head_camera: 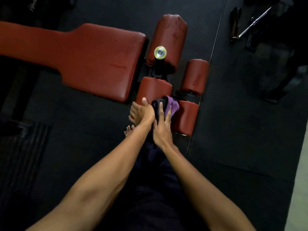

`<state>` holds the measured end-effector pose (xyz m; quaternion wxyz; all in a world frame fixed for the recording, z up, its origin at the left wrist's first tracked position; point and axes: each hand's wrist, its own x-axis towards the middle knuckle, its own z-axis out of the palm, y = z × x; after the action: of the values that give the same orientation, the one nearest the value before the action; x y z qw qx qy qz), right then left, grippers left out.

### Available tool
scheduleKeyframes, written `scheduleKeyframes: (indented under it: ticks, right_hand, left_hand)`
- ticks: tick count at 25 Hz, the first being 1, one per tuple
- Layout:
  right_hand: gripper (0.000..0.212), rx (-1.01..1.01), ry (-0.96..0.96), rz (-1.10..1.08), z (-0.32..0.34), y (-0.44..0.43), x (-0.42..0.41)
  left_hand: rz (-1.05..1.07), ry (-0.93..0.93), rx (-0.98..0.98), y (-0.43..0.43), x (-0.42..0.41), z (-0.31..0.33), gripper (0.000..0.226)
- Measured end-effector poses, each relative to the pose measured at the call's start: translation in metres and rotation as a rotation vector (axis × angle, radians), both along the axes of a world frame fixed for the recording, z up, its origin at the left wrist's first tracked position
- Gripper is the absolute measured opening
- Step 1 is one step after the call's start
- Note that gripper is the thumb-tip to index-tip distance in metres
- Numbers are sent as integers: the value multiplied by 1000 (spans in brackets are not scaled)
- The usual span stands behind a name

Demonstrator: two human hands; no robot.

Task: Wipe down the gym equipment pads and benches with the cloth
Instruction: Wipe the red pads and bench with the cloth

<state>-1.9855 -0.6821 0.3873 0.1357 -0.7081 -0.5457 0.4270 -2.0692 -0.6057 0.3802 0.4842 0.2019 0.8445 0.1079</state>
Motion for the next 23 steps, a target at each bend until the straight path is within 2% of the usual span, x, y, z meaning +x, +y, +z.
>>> scheduleKeyframes:
  ticks: [2,4,6,10,11,13,16,19,21,23]
  right_hand:
    - [73,73,-90,126,-7,12,3]
    - [69,175,-173,209,-11,42,4]
    - [62,163,-146,136,-14,78,8]
    - [65,-72,71,-174,-6,91,21]
    - [65,-111,94,-196,-4,80,23]
    - [63,-120,94,-167,-1,44,15]
    - [64,5,-1,-33,-3,-4,-5]
    - [68,142,-146,158,-11,8,-11]
    - [62,231,-217,242,-15,46,-6]
    - [60,231,-188,171,-22,85,6]
  left_hand:
    - [-9,-19,5,-4,2,-3,65]
    - [-1,-41,18,1,-10,-13,66]
    - [32,-178,24,4,-28,-24,69]
    - [180,-457,-2,6,-52,-42,75]
    - [195,-461,3,5,-50,-43,75]
    - [178,-321,19,2,-38,-30,69]
    - [7,-107,48,-10,-21,-10,58]
    - [22,-159,113,-14,-19,-15,61]
    - [76,-232,154,-13,-31,-26,74]
    - [116,-313,142,-16,-46,-38,70]
